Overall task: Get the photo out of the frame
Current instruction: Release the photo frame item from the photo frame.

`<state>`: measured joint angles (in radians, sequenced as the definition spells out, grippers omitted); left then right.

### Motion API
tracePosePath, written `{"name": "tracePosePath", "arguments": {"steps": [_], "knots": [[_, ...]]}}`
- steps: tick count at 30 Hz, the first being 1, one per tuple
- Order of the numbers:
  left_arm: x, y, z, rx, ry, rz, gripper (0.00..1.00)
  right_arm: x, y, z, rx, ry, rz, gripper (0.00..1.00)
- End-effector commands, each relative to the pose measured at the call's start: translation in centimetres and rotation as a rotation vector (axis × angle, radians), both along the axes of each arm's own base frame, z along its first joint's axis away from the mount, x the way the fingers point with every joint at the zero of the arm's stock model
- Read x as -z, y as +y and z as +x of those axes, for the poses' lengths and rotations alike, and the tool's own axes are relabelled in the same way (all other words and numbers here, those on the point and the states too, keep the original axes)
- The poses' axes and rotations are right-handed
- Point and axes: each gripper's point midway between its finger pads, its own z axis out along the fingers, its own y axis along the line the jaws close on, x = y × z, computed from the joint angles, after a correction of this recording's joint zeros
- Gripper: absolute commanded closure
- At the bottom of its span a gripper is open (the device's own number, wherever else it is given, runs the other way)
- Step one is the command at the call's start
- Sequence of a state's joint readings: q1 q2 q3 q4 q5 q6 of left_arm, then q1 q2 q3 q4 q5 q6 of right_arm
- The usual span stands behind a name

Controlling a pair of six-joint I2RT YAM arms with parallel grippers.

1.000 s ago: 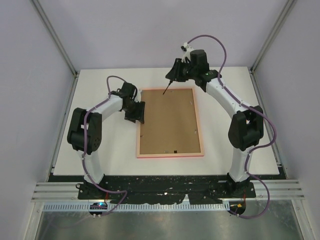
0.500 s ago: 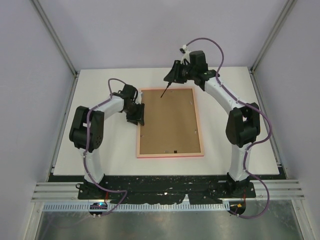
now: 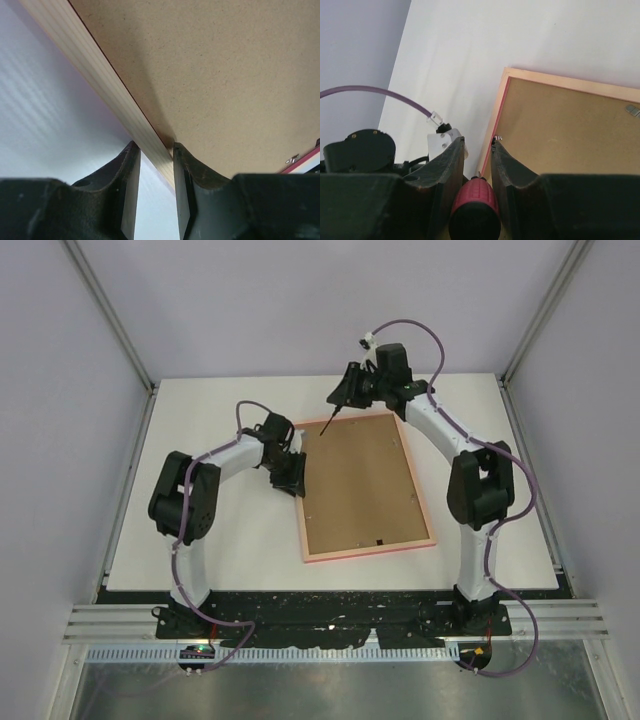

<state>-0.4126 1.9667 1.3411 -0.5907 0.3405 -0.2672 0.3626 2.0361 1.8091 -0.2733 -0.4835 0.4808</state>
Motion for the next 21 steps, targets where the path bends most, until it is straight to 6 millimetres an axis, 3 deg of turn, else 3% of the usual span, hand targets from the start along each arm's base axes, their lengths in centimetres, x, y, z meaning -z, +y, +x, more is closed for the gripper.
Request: {"name": "tracePosePath", "arguments": {"steps": [1, 8, 15, 21], "knots": [[-1.4, -3.3, 1.1, 0.035, -0.033, -0.107, 0.65, -1.1, -0.4, 2.8, 0.082, -0.052, -0.012, 0.92], [-1.9, -2.8, 3.1, 0.017, -0.131, -0.068, 0.63, 1.9, -0.6, 4.7, 0.11, -0.028, -0.08, 0.92], [-2.4, -2.8, 4.3, -0.016, -0.181, -0.081, 0.55, 3.1, -0.1, 5.7, 0.124, 0.001, -0.085, 0.92], [-3.5, -2.0, 4.9, -0.036, -0.215, -0.15, 0.54, 4.3, 0.9, 6.0, 0.137, 0.03, -0.094, 0.92]]}}
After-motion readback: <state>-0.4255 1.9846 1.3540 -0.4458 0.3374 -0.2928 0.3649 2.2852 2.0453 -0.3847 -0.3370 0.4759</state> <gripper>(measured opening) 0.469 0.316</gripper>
